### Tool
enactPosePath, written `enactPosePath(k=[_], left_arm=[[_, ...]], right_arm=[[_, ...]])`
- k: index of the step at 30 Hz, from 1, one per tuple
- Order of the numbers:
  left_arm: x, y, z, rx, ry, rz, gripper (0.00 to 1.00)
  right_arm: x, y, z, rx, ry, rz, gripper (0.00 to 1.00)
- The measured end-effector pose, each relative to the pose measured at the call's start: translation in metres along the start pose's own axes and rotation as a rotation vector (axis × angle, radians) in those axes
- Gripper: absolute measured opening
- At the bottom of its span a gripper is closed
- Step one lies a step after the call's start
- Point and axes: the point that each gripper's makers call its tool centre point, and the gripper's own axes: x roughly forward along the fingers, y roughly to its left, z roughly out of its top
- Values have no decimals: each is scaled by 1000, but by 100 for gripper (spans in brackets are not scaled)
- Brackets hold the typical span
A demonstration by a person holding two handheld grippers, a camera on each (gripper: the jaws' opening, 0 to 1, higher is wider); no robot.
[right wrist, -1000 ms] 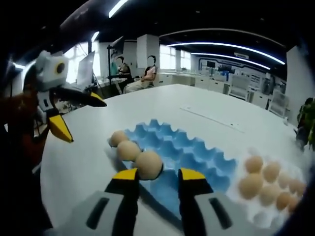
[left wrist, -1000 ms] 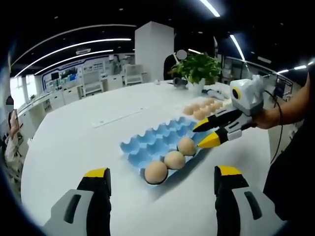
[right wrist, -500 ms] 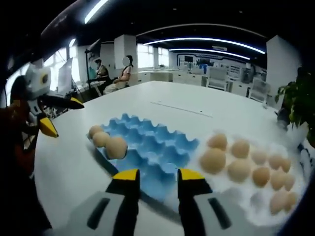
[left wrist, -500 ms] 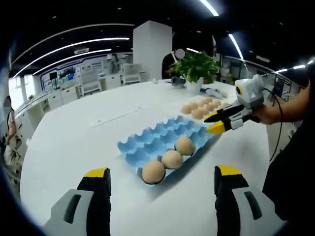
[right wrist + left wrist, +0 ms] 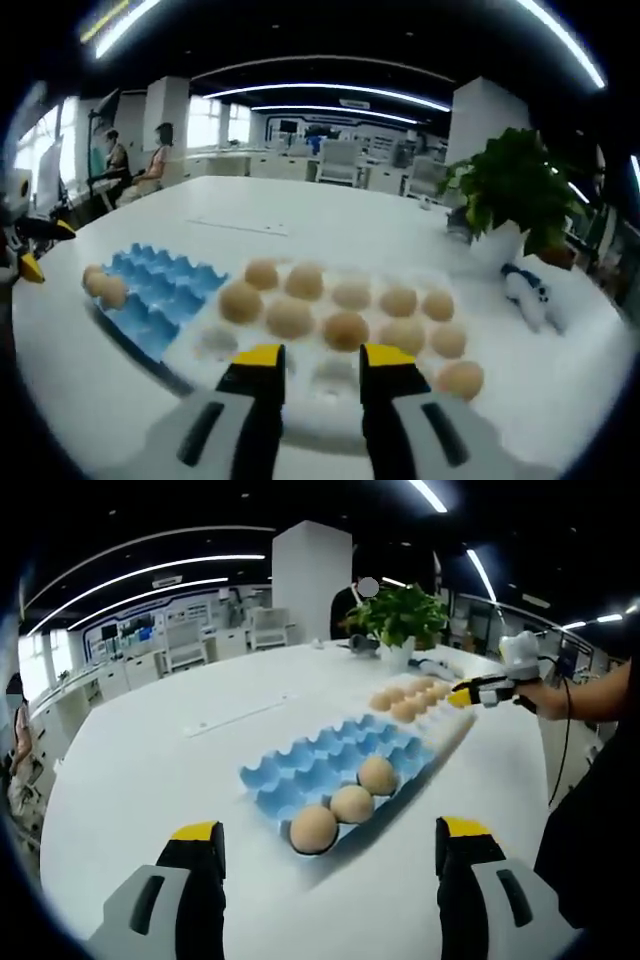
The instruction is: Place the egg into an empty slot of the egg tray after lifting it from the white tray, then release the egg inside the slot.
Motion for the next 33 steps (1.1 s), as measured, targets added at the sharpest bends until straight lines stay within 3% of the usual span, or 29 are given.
enactPosePath(k=[3,6,12,17,19,26,33], left_arm=[[0,-1,2,-1,-4,-1,87],[-1,0,3,-1,-7,3,87],[-2,1,4,4,-8,9,86],[-4,2,4,3,-9,15,86],[-3,3,4,3,-8,16,86],[-3,3,5,4,-12,15,86],[-4,6,4,4,-9,22,86]], right_arm=[[1,-24,-3,32,3,-62,29],[5,-35,-8,63,14,-91,29],[18,-37,-26,49,83,-84,29],[24,-44,-36,73,100,-93,28],[23,-44,-35,112,87,-87,28],[21,-44,-32,115,83,-97,26],[7,-41,-13,187,24,-85,26]])
